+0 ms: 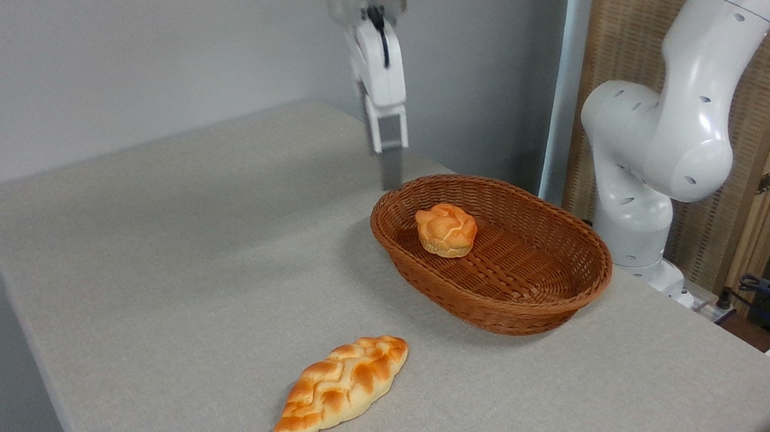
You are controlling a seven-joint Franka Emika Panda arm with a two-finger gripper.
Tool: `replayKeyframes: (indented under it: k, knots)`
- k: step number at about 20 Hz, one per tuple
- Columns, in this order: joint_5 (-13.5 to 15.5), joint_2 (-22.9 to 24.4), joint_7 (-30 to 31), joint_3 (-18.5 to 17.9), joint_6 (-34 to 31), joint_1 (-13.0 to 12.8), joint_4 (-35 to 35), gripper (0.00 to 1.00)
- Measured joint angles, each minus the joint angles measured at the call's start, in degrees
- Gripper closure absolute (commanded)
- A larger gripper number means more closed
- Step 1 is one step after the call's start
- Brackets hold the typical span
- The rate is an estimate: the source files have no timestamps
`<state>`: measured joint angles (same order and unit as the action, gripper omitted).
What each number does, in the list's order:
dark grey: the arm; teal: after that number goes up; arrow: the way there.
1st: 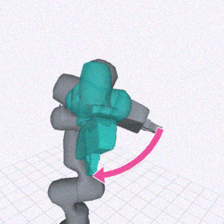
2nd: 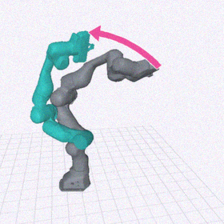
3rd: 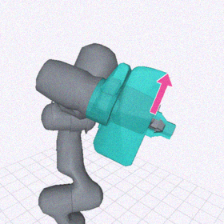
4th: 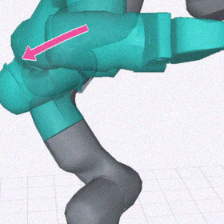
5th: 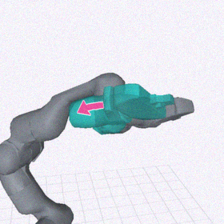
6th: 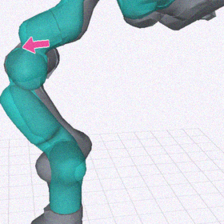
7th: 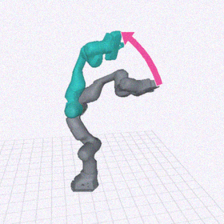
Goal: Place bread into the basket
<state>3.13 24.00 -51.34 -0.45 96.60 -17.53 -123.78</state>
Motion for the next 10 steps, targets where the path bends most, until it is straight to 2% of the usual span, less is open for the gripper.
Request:
replayKeyframes:
  k: [5, 8, 10]
  knots:
    - [0.0, -10.8, 3.1, -7.1, 0.2, 0.2, 18.2, 0.0]
    - [2.6, -16.4, 3.4, -10.6, -0.6, 0.2, 25.9, 0.0]
    - [3.8, -18.3, 3.4, -12.4, -2.3, 0.2, 28.8, 0.0]
